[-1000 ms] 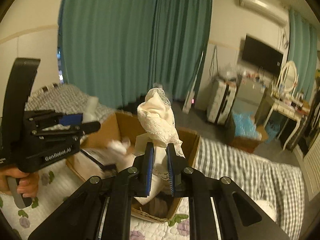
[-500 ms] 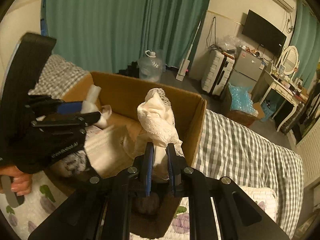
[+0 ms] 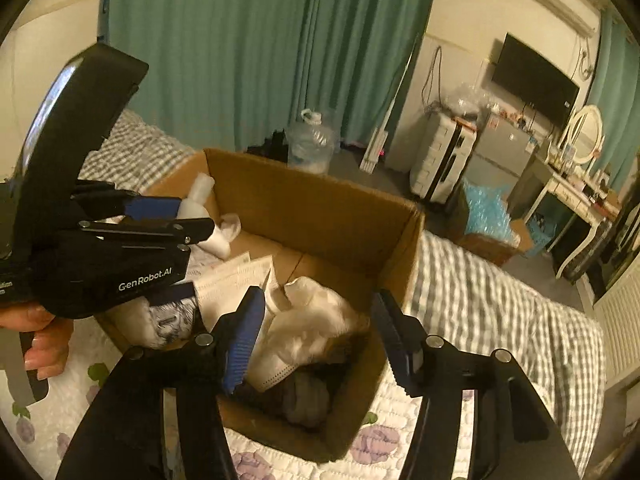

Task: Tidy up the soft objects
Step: 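Withdraw both open tools from the box toward the remaining items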

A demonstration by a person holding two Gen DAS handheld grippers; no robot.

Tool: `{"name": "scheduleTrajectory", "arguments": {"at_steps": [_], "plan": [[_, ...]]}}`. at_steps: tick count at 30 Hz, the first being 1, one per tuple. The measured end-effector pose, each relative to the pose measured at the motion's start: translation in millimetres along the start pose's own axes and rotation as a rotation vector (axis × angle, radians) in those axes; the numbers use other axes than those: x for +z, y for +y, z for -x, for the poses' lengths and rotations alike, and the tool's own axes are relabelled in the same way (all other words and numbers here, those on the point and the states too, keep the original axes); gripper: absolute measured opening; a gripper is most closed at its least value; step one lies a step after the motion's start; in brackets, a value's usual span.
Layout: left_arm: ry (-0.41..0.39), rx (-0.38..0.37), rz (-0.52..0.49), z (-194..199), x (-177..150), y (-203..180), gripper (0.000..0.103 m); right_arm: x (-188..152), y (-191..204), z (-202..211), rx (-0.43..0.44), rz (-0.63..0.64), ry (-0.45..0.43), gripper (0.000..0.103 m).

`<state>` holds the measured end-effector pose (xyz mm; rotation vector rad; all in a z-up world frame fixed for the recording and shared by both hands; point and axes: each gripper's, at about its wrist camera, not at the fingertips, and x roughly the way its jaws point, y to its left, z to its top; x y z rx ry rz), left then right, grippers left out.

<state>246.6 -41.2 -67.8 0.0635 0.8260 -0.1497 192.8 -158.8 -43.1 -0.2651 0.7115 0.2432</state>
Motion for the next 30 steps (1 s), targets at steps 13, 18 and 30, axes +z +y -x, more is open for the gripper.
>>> {"name": "scheduleTrajectory", "arguments": {"at_steps": [13, 18, 30], "plan": [[-0.322, 0.011, 0.099, 105.2, 9.7, 13.9, 0.089, 16.0, -1.6, 83.1, -0.035, -0.045, -0.177, 0.07], [-0.375, 0.029, 0.124, 136.3, 19.3, 21.4, 0.089, 23.8, 0.5, 114.1, -0.034, -0.068, -0.231, 0.077], [-0.463, 0.104, 0.153, 197.7, 12.8, 43.8, 0.09, 33.9, 15.3, 177.0, -0.027, -0.061, -0.339, 0.097]]}}
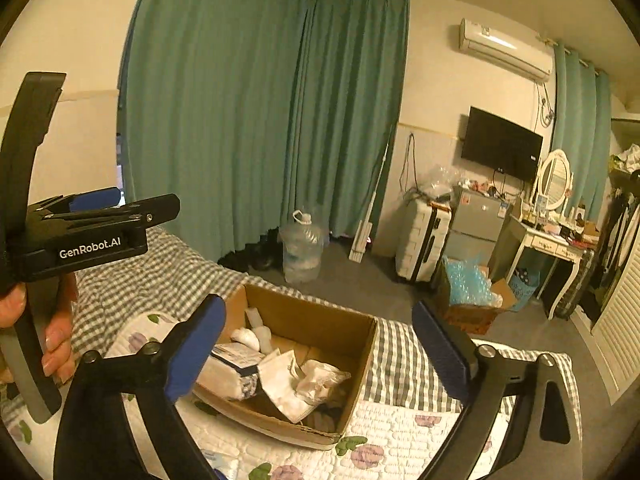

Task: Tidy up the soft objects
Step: 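Withdraw both open tools from the box toward the remaining items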

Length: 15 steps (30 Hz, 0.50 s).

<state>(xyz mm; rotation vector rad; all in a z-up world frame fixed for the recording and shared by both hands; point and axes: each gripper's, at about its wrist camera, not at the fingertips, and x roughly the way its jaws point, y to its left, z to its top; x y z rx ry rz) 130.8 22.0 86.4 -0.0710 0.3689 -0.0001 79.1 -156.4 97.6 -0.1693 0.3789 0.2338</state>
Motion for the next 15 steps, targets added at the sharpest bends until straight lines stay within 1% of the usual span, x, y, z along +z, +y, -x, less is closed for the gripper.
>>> {"name": "scheduleTrajectory", "arguments": {"at_steps": [2, 3, 6, 9, 12, 15], "plan": [[-0.008, -0.007, 0.019, 10.3, 1.2, 5.0, 0.09, 0.1, 2.7, 10.3, 0.003, -0.007, -0.019, 0.103], [-0.012, -0.01, 0.026, 15.1, 0.5, 7.6, 0.09, -0.9, 4.0, 16.9, 0.011, -0.017, -0.031, 0.103], [-0.032, -0.011, 0.023, 25.0, -0.4, 12.9, 0.09, -1.9, 8.2, 29.2, 0.032, -0.018, -0.045, 0.103], [-0.057, 0.006, -0.011, 29.4, -1.9, 15.2, 0.09, -2.2, 12.4, 36.8, 0.028, -0.001, -0.055, 0.103], [-0.09, 0.015, -0.008, 35.9, -4.4, 22.0, 0.09, -1.4, 13.1, 41.2, 0.022, -0.008, -0.066, 0.103], [-0.104, 0.018, -0.013, 42.3, -11.8, 25.8, 0.09, -3.3, 11.3, 44.5, 0.024, -0.027, -0.076, 0.103]]}}
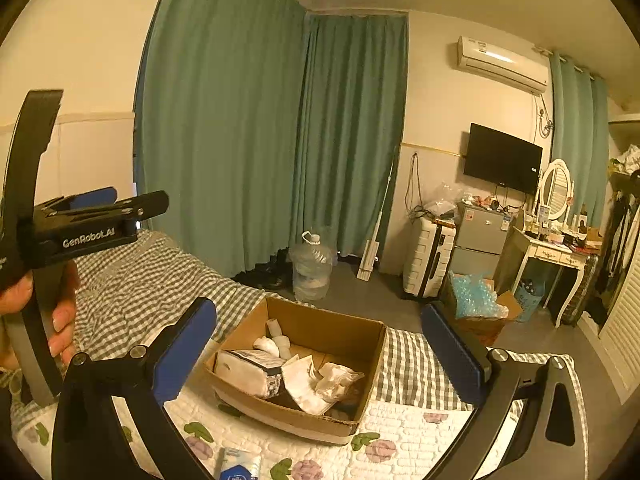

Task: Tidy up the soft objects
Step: 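Withdraw both open tools from the box toward the remaining items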

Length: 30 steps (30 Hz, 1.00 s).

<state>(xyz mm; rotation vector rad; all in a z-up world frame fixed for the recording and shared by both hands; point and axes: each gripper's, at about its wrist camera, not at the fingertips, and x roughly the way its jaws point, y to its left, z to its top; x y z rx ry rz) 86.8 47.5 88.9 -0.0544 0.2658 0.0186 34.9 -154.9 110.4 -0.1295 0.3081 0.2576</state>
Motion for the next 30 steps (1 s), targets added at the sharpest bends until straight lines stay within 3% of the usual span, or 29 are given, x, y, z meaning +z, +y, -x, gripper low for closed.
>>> {"name": "scheduleTrajectory", "arguments": {"at_steps": [12, 20, 30], "plan": [[0.072, 0.017, 0.012, 8.1, -32.4, 1.1, 0.09, -38.1, 3.9, 5.0, -0.001, 0.046, 0.03, 0.103], [0.084, 0.077, -0.056, 18.4, -60.8, -8.2, 0.09, -68.3, 10.3, 9.9, 0.048, 0.073, 0.082, 0.103], [0.131, 0.101, -0.05, 24.1, -95.7, -9.6, 0.09, -113.2, 15.5, 9.8, 0.098, 0.09, 0.164, 0.103]]}}
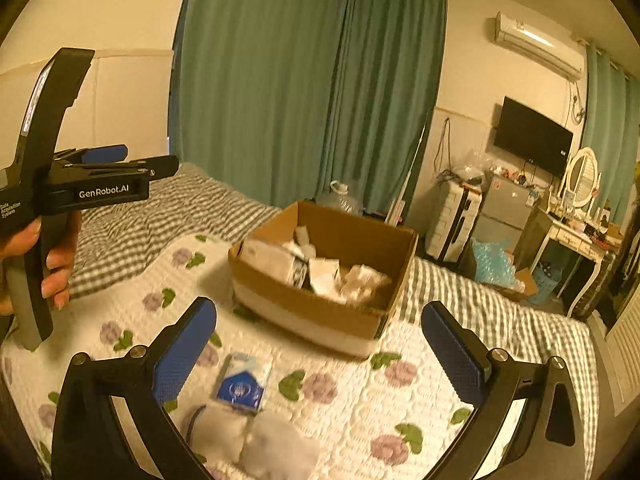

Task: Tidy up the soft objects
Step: 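Withdraw both open tools from the box toward the remaining items, then grasp the blue tissue pack with the left tool while the right tool grasps the grey mesh sock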

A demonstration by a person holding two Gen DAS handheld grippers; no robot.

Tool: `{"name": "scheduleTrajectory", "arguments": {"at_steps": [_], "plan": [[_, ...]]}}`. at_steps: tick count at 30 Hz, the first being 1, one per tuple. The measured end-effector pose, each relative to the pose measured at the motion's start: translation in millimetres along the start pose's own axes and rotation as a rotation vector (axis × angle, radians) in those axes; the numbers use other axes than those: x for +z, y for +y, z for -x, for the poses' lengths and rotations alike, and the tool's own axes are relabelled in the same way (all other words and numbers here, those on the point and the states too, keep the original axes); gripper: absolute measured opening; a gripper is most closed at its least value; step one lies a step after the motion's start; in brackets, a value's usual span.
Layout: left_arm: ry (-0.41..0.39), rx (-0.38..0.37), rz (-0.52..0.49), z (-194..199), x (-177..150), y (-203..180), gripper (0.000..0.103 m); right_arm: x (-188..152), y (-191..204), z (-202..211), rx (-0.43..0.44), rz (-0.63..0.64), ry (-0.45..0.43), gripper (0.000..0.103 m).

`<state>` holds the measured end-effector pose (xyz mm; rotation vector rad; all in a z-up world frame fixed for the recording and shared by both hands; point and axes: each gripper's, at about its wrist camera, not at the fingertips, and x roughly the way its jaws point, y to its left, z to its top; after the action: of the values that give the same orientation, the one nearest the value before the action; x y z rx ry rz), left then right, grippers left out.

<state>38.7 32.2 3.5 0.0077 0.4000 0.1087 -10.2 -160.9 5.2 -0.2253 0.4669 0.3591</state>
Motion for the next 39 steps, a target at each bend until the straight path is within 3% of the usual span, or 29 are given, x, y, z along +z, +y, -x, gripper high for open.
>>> {"name": "scheduleTrajectory", "arguments": {"at_steps": [18, 27, 29, 30, 32, 34, 39], "plan": [[0.371, -0.121, -0.109, -47.0, -103.2, -58.2, 0.09, -91.7, 11.4, -56.2, 0.087, -0.006, 0.249, 0.103], [0.464, -0.137, -0.124, -69.0, -130.3, -73.5, 0.09, -129.2, 17.4, -87.0, 0.16, -0.004, 0.38, 0.103], [0.479, -0.146, -0.116, -73.3, -131.8, -74.4, 0.09, -138.1, 18.9, -93.5, 0.203, -0.014, 0.42, 0.097], [0.487, -0.157, -0.105, -75.1, -132.6, -75.7, 0.09, -142.4, 19.8, -96.3, 0.225, -0.018, 0.445, 0.085], [0.499, -0.167, -0.094, -78.1, -132.5, -78.0, 0.09, -147.0, 20.7, -95.4, 0.211, -0.012, 0.451, 0.075], [0.506, -0.184, -0.089, -80.3, -132.5, -83.8, 0.09, -147.3, 20.1, -90.8, 0.207, -0.002, 0.444, 0.056], [0.538, -0.195, -0.122, -88.5, -136.8, -102.1, 0.09, -144.3, 5.7, -81.6, 0.11, 0.007, 0.425, 0.048]]}}
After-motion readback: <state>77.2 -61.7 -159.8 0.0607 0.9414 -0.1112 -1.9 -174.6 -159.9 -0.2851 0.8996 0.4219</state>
